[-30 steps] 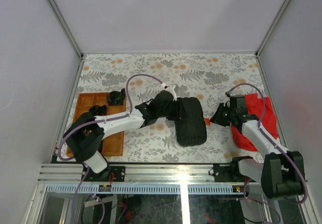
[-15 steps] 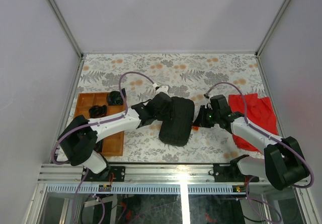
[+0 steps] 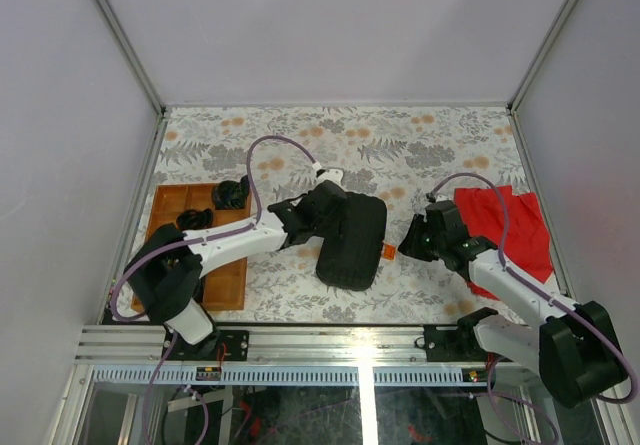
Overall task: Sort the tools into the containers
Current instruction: Close the storage box at the center of the board.
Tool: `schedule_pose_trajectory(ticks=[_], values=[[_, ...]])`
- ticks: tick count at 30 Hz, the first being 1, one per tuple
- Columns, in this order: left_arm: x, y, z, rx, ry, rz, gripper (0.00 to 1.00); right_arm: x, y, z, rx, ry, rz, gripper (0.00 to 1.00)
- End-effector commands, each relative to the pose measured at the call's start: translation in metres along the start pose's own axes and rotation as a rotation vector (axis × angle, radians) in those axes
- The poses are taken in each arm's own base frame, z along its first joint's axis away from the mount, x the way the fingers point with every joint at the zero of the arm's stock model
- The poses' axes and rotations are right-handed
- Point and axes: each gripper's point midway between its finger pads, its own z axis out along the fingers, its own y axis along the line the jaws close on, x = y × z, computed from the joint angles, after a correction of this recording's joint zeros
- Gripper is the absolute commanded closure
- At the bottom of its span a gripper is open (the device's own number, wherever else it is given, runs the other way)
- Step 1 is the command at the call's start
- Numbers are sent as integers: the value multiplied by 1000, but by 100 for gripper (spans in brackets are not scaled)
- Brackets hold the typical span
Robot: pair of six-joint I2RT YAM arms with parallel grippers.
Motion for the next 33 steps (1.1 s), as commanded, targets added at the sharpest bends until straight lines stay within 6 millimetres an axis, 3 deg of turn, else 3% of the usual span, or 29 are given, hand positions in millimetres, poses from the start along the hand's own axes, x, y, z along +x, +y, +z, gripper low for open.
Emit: schedule_pose_trajectory(ticks=[1,9,15,20,24,29,33], values=[[8,8,5,-35,22,33,46,-4,8,4,-38,-24,29,67],[31,20,-3,-46,46,-28,46,-49,47,12,-110,-35,-62,66],[40,33,-18,-74,39,-64,46,-40,76,41,-226,115,-65,69],[36,44,-29,-106,-2,-81,44,-37,99,40,-326,130,-83,69],[29,40,-30,-102,-11,-74,44,-47,77,29,-200,46,-108,67],[17,27,-27,-71,-15,-40,44,-55,30,8,7,-77,-123,55],[9,14,-25,-44,-27,-3,44,-45,6,-1,68,-121,-84,46]])
